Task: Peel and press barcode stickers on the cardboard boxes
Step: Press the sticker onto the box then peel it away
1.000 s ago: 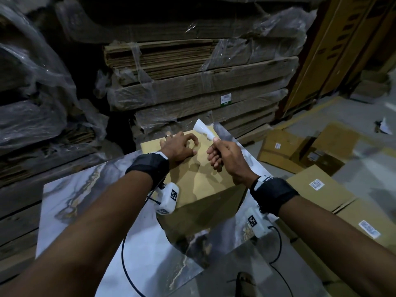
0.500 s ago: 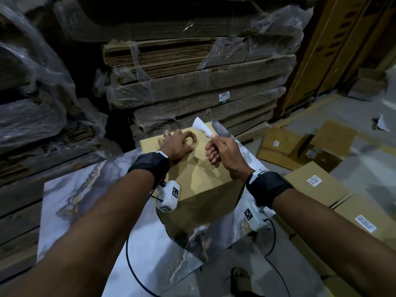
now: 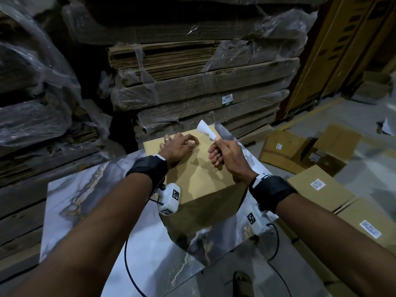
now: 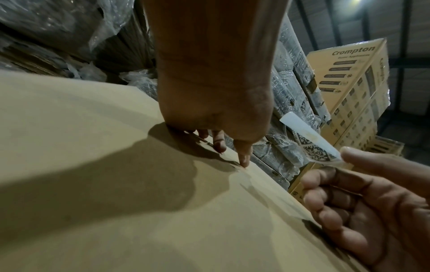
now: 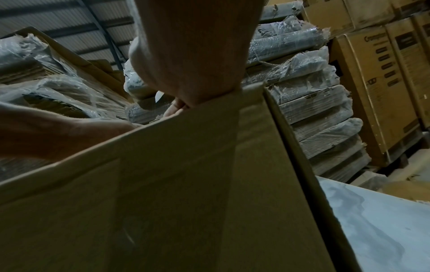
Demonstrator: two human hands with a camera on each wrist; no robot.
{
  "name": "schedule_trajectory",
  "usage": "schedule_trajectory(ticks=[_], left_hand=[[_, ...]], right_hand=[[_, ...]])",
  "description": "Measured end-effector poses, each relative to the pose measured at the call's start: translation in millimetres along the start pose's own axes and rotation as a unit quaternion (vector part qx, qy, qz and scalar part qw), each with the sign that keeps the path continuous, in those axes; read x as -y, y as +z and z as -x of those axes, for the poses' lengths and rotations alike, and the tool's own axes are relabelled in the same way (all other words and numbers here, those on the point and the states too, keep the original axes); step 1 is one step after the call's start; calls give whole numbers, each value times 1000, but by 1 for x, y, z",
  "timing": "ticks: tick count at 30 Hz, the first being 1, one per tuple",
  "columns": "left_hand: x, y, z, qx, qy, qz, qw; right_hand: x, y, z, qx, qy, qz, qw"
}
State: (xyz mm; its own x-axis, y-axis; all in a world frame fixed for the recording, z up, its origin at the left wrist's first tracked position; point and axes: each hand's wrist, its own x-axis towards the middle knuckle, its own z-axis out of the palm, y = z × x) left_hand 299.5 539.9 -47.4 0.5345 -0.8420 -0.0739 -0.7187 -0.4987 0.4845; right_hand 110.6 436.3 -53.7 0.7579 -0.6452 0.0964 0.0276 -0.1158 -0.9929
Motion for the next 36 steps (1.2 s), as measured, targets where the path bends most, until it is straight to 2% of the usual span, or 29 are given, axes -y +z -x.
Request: schedule_trajectory(ticks=[3, 6, 9, 17, 25, 30, 36], left_hand=[[5, 1, -2, 19, 5, 17, 1000], [4, -3, 2, 20, 41, 91, 995], [9, -5, 0, 12, 43, 214, 976], [8, -9, 8, -31, 19, 377, 925], [8, -11, 7, -83, 18, 371, 925], [5, -12, 11, -106, -12, 389, 915], [2, -13, 16, -94, -5, 399, 912]], right_hand=[[-2, -2, -2, 6, -1, -6, 1000], [-3, -3, -3, 14, -5, -5, 1000], [-5, -4, -5, 15, -2, -2, 1000], [-4, -3, -4, 15, 9, -14, 1000], [-4, -6, -3, 17, -2, 1, 1000], [-3, -6, -3, 19, -4, 0, 1000], [-4, -6, -3, 20, -8, 1, 1000]])
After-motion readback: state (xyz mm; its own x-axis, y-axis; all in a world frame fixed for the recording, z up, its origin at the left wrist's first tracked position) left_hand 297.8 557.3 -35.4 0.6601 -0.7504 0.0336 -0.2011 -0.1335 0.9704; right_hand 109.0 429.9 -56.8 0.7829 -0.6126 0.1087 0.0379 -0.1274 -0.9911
